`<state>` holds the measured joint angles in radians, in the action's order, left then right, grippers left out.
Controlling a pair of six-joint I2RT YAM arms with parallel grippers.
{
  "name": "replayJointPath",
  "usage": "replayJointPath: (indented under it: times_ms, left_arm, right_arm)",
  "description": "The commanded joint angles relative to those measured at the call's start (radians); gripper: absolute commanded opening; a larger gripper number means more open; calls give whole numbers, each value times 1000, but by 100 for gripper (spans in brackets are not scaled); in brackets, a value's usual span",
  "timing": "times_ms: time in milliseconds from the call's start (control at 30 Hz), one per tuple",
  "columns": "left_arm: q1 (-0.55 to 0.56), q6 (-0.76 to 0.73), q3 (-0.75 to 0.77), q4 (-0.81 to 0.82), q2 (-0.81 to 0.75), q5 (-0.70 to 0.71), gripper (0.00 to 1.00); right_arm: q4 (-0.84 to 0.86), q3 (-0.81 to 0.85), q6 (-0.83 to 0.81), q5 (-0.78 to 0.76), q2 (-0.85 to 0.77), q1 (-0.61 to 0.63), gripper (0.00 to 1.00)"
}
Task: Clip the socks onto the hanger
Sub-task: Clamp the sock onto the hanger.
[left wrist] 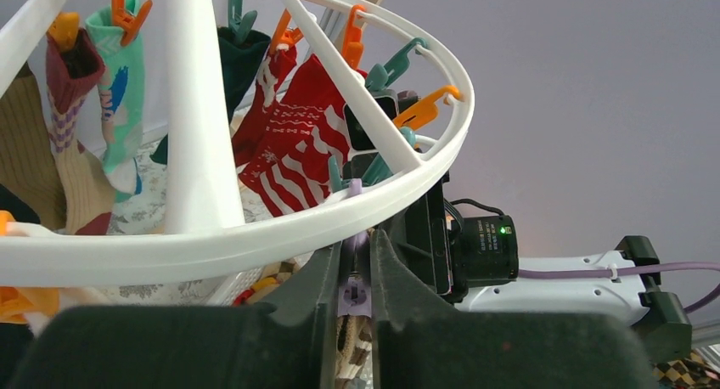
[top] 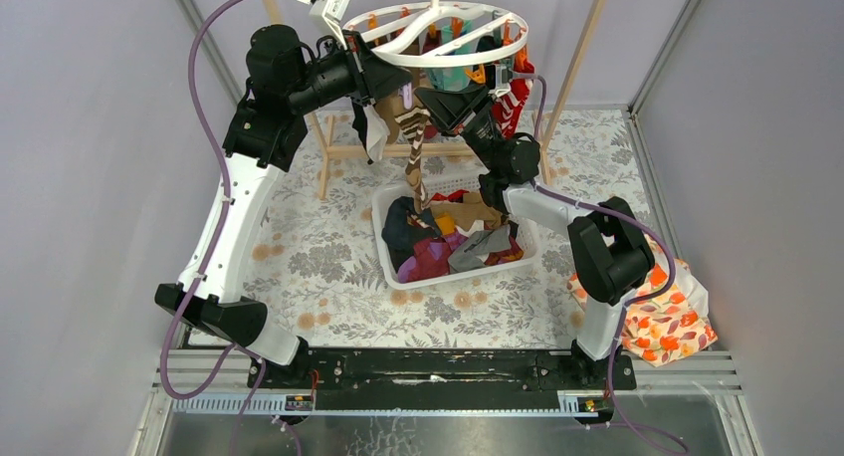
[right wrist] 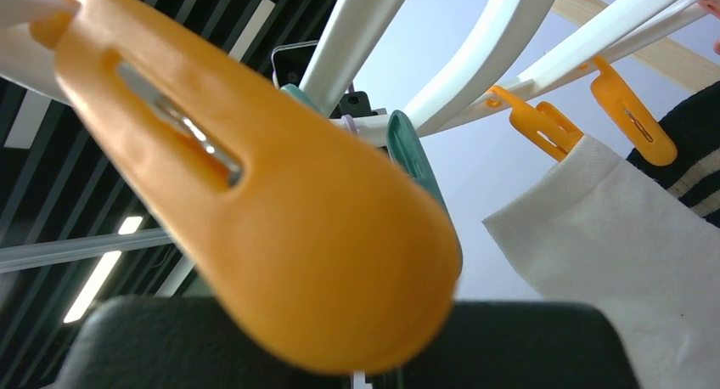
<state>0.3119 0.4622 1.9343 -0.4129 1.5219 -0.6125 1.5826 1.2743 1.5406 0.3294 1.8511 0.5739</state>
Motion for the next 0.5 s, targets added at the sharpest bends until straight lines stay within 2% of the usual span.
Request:
replayJointPath:
  times_ms: [0,200,233,333,433,467]
  left_arm:
    - [0,0,-15,14,-23,-44,20]
    - [0,-12,-25,14,-34,-40,47]
    - [1,-15,-27,10,-38,-36,52]
    - [0,-33,-47,1,-59,-10,71]
    - [-1,-59,-82,-11,-91,31,96]
    - [-1,-67,-92,-22,-101,42,98]
  right_arm:
    - [132,50,-16,-31,-10,-3,0]
    - [132,53,-26,-33,-16,-2,0]
    - [132,50,-28,-33,-18,-3,3]
    - [131,41,-39,-29,-25,-2,9]
    - [131,30,-48,-23,-29,-2,14]
    - [130,26,-55,-22,-32,-3,15]
